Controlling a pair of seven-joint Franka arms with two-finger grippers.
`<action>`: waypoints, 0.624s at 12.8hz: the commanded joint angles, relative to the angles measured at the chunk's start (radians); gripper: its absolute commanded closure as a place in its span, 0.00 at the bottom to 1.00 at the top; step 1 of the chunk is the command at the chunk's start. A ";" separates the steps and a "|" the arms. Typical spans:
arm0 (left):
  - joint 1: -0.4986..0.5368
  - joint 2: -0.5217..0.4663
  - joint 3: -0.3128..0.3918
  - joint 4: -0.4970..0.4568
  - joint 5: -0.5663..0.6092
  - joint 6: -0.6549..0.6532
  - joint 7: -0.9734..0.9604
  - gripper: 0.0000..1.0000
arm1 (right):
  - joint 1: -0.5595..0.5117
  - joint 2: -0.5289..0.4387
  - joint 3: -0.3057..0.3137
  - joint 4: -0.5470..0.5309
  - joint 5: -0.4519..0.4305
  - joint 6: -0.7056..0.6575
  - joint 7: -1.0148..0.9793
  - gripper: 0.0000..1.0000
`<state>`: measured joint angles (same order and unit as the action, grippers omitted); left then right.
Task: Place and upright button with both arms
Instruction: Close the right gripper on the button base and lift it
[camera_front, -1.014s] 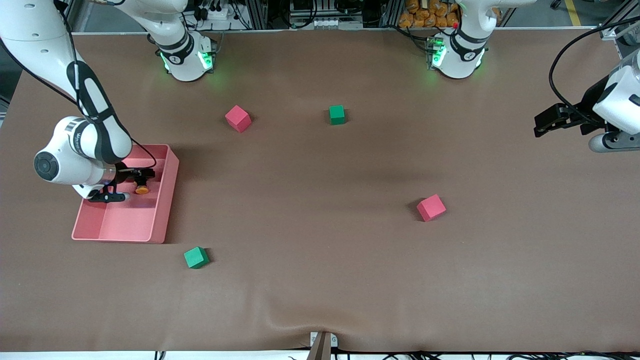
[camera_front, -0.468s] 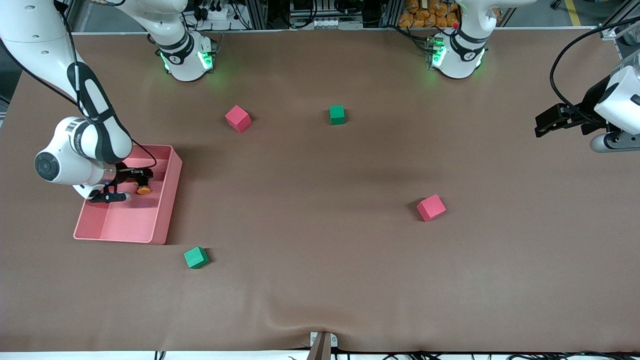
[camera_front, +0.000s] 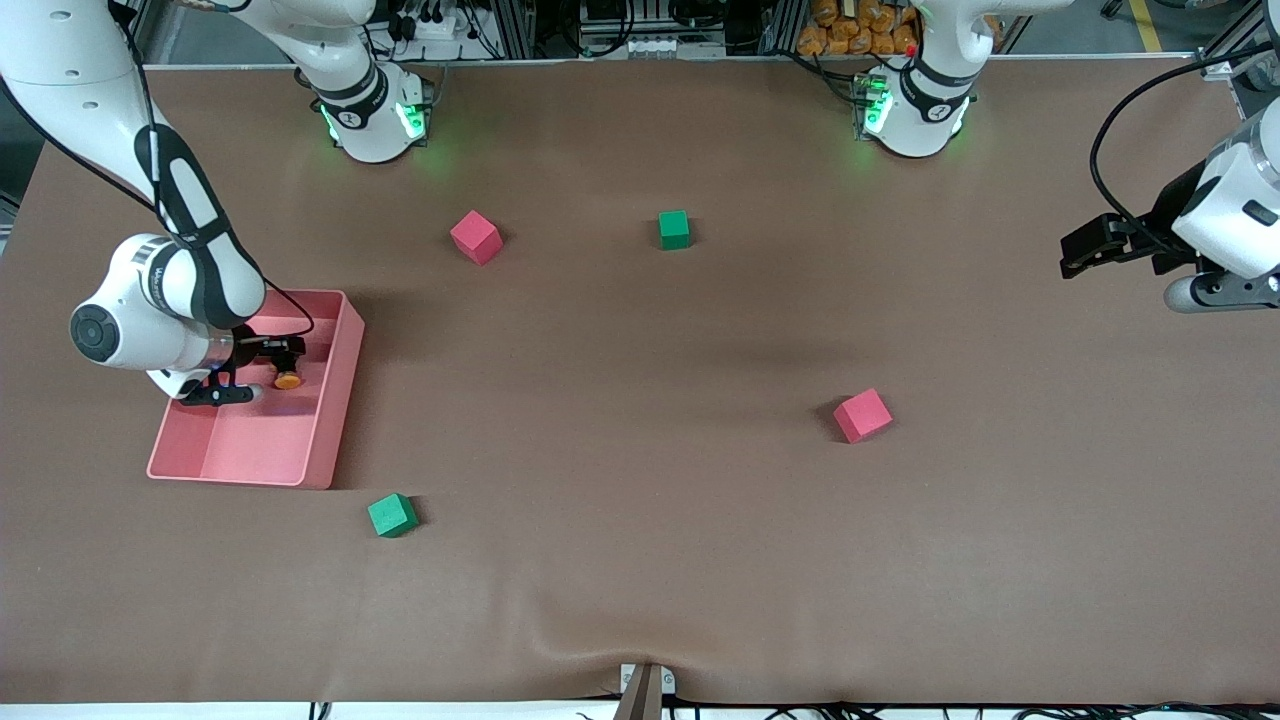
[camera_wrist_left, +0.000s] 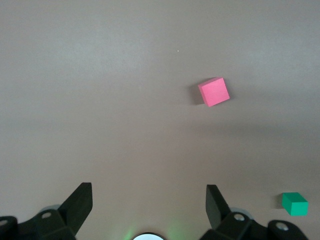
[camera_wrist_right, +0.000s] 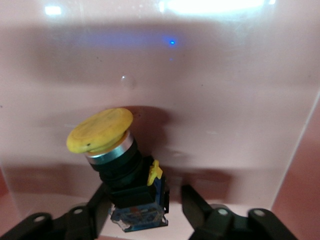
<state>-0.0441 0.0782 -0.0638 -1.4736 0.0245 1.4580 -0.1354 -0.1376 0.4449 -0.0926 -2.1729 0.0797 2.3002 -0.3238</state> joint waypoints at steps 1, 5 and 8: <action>-0.002 0.003 0.001 0.004 -0.003 0.004 0.020 0.00 | -0.023 0.035 0.011 0.008 0.018 0.022 -0.031 0.00; 0.001 0.002 0.001 0.007 -0.003 0.004 0.020 0.00 | -0.026 0.037 0.011 0.010 0.018 0.024 -0.032 0.00; 0.003 -0.002 0.001 0.009 -0.003 0.004 0.020 0.00 | -0.031 0.037 0.013 0.001 0.020 0.021 -0.032 0.22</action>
<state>-0.0443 0.0823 -0.0636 -1.4722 0.0245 1.4597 -0.1354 -0.1409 0.4637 -0.0920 -2.1719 0.0831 2.3061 -0.3240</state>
